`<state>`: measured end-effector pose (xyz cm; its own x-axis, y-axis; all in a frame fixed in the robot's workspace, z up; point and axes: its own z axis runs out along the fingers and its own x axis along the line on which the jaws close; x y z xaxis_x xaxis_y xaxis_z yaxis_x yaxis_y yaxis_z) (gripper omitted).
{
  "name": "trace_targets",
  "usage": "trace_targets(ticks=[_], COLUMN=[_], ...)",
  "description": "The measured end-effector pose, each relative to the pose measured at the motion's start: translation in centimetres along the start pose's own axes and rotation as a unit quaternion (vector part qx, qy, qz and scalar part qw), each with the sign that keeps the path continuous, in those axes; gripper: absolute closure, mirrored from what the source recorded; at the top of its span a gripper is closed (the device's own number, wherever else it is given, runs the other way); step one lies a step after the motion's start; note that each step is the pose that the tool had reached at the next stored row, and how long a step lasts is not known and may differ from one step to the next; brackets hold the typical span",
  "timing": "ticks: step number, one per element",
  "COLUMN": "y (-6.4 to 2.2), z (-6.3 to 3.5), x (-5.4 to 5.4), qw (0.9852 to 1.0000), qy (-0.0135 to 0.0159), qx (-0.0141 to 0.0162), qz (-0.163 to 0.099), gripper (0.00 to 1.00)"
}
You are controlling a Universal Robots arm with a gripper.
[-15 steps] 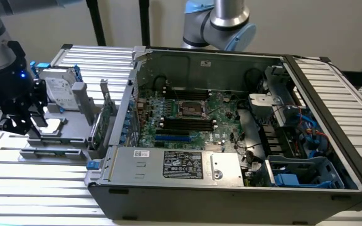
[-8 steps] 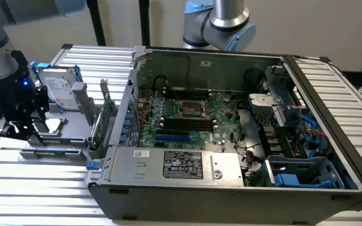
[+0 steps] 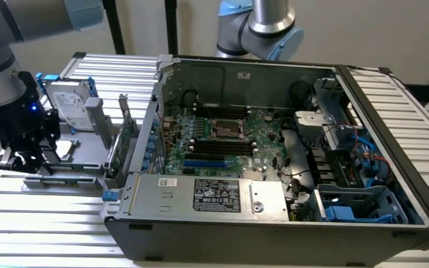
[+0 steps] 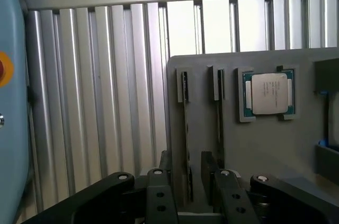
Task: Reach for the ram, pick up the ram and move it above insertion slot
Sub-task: 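Pick up the ram and move it above insertion slot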
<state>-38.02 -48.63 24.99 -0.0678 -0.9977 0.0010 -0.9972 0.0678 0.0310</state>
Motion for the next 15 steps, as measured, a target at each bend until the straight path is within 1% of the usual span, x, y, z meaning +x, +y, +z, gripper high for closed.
trace_targets(ticks=[15], y=[-0.09], z=[2.72], x=[-0.1], qw=[0.9999], qy=[0.0004], qx=[0.0000], qz=[-0.013], gripper=[0.64])
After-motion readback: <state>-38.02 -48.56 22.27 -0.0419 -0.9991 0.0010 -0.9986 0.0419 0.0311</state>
